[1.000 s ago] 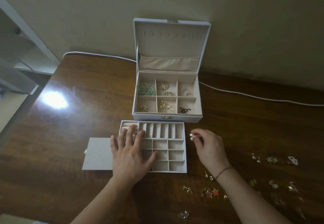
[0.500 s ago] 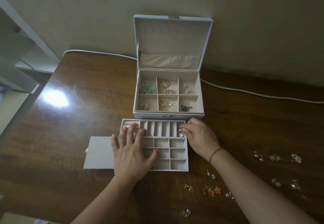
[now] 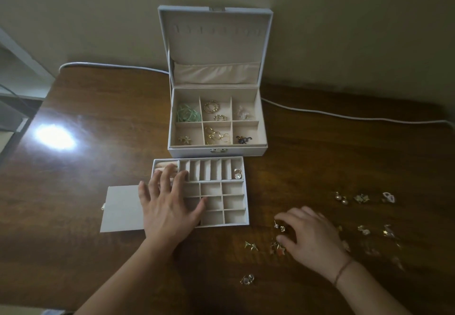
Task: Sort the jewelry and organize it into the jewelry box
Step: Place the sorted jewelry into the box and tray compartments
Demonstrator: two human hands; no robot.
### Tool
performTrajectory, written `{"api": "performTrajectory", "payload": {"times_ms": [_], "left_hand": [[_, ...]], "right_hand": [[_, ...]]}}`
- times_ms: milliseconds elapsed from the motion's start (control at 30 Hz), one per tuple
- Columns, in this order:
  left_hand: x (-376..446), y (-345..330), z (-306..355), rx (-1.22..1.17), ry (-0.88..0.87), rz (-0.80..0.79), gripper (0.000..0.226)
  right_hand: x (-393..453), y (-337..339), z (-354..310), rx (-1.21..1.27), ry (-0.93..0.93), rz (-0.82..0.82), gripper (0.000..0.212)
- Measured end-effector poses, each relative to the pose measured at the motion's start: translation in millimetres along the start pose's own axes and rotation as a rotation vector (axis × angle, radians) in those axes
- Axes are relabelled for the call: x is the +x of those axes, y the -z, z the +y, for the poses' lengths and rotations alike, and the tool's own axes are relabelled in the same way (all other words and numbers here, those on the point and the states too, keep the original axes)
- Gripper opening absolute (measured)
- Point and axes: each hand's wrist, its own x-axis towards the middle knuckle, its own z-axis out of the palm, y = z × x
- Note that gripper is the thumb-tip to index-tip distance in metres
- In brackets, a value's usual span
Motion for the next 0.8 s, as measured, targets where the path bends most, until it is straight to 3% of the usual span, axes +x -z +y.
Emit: {"api": "performTrajectory", "payload": {"times_ms": [433, 600, 800], "left_hand": [[-1, 0, 1, 0.0, 0.008, 0.014, 0.084], [1, 3, 2, -0.126, -0.011, 0.022, 0.085], [19, 5, 26, -0.045, -0.351, -0.037, 0.07]], "right_hand": [[-1, -22, -1, -0.002, 0.009, 0.155, 0.016], [10, -14, -3, 0.092, -0.069, 0.053, 0.012], [54, 12, -31, 0.291, -0.112, 0.138, 0.016]]}}
